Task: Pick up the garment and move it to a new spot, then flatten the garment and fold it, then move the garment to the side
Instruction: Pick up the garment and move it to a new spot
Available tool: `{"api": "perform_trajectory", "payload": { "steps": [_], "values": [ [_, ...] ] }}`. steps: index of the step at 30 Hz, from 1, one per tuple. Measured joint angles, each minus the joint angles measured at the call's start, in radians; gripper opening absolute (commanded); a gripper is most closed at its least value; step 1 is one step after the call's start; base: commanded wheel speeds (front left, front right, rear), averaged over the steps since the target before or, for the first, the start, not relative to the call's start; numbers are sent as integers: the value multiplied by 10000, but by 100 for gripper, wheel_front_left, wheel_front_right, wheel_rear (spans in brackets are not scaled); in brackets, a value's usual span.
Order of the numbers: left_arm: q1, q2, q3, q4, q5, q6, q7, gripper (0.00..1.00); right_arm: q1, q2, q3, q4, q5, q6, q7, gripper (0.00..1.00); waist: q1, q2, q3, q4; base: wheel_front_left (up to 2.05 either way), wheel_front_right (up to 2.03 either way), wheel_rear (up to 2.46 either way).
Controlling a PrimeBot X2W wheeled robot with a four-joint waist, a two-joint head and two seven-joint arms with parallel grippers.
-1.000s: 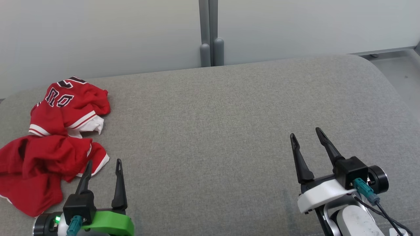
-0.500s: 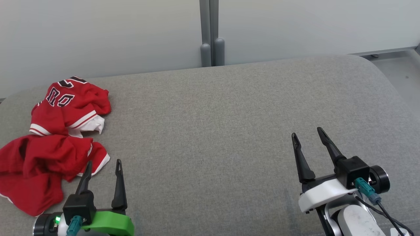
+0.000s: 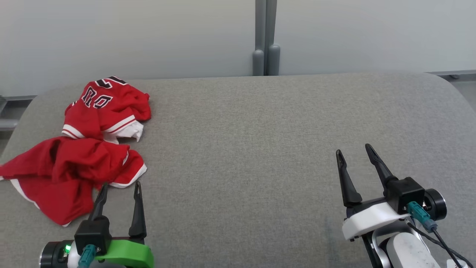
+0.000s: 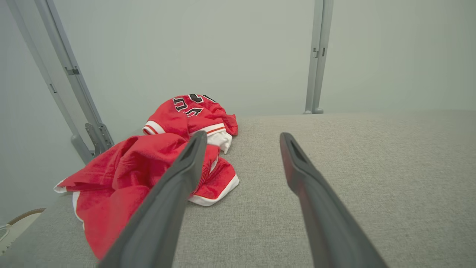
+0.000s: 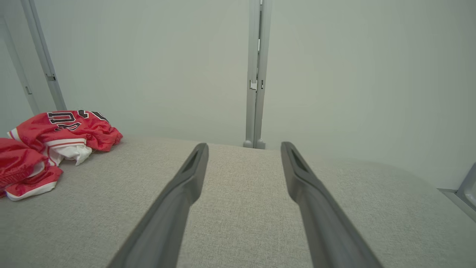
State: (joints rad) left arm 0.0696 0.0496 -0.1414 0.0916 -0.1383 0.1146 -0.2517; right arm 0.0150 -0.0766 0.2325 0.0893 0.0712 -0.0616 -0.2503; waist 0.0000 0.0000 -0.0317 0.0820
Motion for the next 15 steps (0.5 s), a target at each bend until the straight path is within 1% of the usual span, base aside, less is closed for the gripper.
{"api": "perform_trajectory", "payload": {
  "steps": [2,9,15],
  "values": [
    [-1,-2,81,-12,23,0,0,100,-1,0,42,-12,0,36,0,100,0,0,-7,228,0,0,0],
    [9,-2,435,-75,52,4,0,100,-35,67,370,38,6,353,-2,100,0,0,-50,1119,0,0,0],
    [18,-4,447,-111,213,12,0,100,-64,109,418,96,96,430,-2,100,0,0,-110,1932,0,0,0]
  ]
}}
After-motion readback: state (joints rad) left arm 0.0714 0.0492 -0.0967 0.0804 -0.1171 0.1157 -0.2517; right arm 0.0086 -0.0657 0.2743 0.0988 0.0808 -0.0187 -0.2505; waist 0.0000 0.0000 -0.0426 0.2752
